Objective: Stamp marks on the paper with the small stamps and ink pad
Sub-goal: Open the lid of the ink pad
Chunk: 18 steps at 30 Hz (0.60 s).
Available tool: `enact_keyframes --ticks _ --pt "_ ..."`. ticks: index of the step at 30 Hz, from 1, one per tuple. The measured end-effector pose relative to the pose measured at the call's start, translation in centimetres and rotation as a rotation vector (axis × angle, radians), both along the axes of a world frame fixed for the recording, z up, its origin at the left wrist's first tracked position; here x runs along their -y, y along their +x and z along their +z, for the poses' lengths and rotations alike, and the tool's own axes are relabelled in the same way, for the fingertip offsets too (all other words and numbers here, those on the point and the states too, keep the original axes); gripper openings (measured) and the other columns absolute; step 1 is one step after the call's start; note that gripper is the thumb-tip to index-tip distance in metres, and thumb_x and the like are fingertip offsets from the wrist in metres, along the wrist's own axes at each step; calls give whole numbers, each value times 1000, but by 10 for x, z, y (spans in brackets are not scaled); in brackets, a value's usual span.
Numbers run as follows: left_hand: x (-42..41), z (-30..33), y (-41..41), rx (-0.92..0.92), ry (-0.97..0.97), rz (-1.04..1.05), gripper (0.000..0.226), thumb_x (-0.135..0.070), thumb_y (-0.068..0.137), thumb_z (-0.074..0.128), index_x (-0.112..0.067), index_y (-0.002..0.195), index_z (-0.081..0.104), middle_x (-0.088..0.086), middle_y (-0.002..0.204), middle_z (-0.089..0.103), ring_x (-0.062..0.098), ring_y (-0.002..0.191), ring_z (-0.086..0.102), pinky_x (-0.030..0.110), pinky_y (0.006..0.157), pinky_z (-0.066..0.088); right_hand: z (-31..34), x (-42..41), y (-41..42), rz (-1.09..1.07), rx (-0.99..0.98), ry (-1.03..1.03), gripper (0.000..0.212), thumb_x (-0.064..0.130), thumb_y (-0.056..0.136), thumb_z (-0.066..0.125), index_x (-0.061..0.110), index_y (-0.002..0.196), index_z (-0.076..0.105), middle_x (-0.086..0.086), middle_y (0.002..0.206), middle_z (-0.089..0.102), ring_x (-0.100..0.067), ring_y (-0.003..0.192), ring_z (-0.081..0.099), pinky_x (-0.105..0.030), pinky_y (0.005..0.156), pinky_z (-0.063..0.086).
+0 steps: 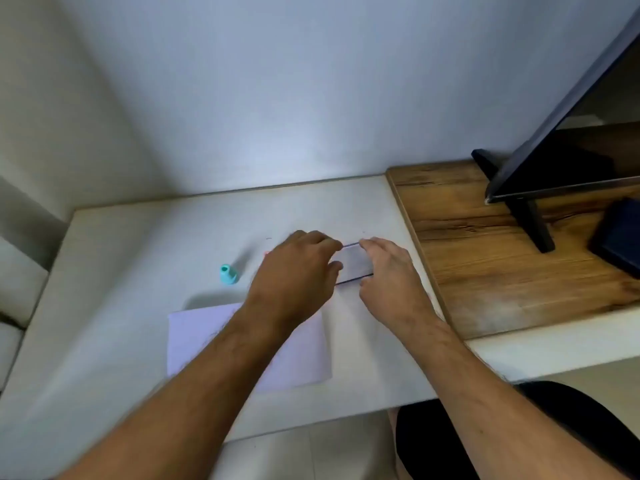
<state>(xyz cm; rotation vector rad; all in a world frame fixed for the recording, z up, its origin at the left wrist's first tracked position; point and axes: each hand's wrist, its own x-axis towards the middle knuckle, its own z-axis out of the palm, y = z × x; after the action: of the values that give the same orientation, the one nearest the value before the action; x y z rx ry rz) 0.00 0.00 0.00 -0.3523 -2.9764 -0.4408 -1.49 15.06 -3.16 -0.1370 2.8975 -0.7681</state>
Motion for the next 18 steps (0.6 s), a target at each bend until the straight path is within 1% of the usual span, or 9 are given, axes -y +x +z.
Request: enact_keyframes --ticks 2,6,8,10,11,13,15,18 --pt "-12 -3 -14 81 13 -7 37 -36 94 56 -25 130 61 -3 128 65 18 114 60 31 95 47 -2 -6 -4 -67 -29 -36 65 9 87 67 16 146 39 -3 145 44 -21 131 37 -32 102 42" --pt "-28 -14 -33 193 -27 -29 44 -38 87 65 -23 129 62 -1 125 66 21 107 64 33 91 50 -11 -8 -12 -132 9 -39 76 22 83 75 15 147 34 -8 140 46 -26 127 42 -37 99 46" --pt "-30 -21 -40 218 -67 -23 48 -42 82 70 -22 125 64 1 119 68 22 103 64 35 89 53 -14 -8 -15 -161 33 -42 85 29 79 79 14 148 31 -11 138 46 -29 125 45 -41 97 49" --pt "-31 -25 -45 235 -99 -13 53 -49 75 75 -20 119 67 2 110 69 23 97 65 37 86 54 -18 -10 -17 -199 62 -32 86 32 75 82 12 144 35 -12 132 47 -30 119 49 -40 89 50" --pt "-31 -28 -47 240 -108 -16 56 -51 72 76 -19 117 68 3 107 70 22 95 64 37 84 54 -19 -11 -19 -222 69 -23 81 31 74 82 12 140 40 -12 128 48 -30 114 51 -38 83 50" --pt "-32 -30 -48 250 -130 -22 58 -52 70 78 -19 116 68 3 105 70 22 92 64 35 83 54 -20 -13 -20 -250 64 -14 64 29 75 80 11 129 52 -12 121 51 -28 105 55 -34 75 47" --pt "-32 -33 -50 251 -134 -23 57 -48 71 79 -19 117 66 4 107 70 23 94 64 35 85 53 -20 -15 -19 -266 57 -41 50 26 77 78 12 121 59 -10 116 53 -26 99 56 -30 72 45" --pt "-30 -31 -53 277 -143 -14 54 -45 73 79 -19 118 66 4 110 71 23 98 64 34 88 52 -19 -13 -20 -265 46 -70 43 25 78 79 14 117 64 -9 112 55 -24 96 57 -27 72 42"
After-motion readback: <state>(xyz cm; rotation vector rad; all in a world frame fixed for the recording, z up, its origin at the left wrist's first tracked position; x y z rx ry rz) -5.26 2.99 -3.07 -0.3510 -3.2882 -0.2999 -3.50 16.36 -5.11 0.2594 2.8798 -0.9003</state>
